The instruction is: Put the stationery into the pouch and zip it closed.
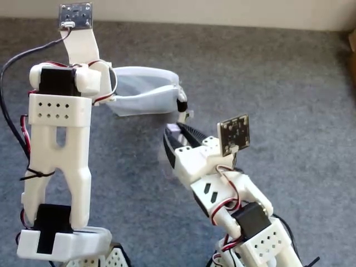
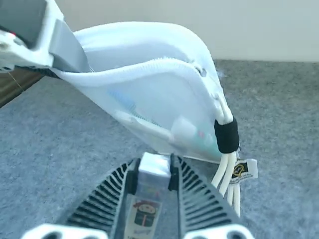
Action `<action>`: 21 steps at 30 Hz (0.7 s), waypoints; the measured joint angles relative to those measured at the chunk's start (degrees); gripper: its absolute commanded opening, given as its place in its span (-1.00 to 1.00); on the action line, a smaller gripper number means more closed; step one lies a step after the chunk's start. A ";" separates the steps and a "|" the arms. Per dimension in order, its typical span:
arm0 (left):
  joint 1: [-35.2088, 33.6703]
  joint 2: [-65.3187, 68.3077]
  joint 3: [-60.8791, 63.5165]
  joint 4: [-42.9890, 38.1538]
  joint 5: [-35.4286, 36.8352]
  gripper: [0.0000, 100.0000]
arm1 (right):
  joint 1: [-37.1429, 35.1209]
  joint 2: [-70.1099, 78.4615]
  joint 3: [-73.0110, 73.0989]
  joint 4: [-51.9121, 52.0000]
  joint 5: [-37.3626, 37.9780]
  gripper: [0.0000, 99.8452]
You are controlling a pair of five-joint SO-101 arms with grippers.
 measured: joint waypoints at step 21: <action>0.00 0.00 0.00 0.00 0.00 -0.98 | 0.00 0.00 -0.35 -18.11 2.46 -0.99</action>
